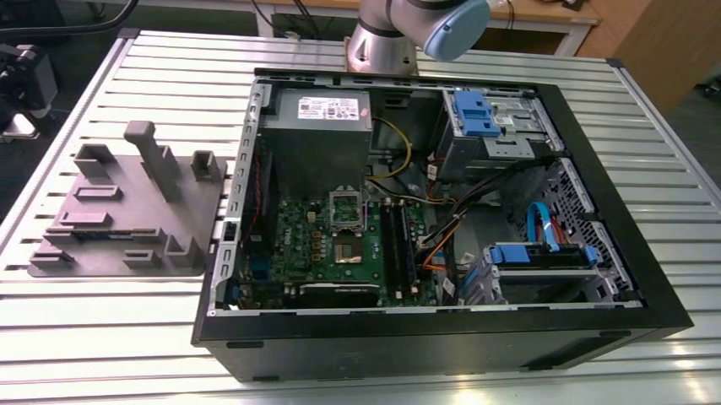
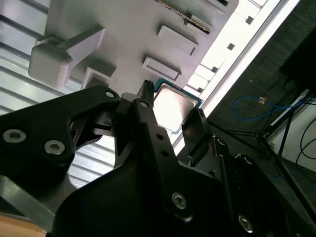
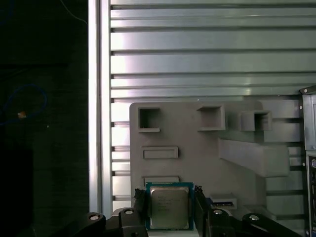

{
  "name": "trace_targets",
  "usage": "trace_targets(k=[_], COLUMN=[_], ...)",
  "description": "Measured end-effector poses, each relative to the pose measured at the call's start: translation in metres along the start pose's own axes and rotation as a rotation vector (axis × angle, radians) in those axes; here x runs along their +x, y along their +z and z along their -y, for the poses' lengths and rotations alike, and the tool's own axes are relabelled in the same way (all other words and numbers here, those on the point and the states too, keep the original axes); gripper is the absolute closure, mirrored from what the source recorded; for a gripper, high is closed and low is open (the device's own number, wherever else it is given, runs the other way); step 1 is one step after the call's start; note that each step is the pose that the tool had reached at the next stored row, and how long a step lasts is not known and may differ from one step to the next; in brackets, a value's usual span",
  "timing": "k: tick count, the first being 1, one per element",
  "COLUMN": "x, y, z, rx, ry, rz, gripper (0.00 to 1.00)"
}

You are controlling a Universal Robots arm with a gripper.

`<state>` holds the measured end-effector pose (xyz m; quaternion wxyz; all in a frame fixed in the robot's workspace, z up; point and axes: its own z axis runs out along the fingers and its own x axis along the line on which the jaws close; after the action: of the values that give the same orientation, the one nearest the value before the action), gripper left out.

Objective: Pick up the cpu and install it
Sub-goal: 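Pick up the cpu and move it towards the insertion slot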

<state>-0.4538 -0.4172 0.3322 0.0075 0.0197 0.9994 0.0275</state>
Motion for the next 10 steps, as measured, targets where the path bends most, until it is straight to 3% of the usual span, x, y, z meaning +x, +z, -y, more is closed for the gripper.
trace_targets(k=[10], x=[-0.0001], y=[-0.0067], z=[-0.0004], rx=[-0.0001], ry=[0.000], rz=[0.0001], gripper=[0.53])
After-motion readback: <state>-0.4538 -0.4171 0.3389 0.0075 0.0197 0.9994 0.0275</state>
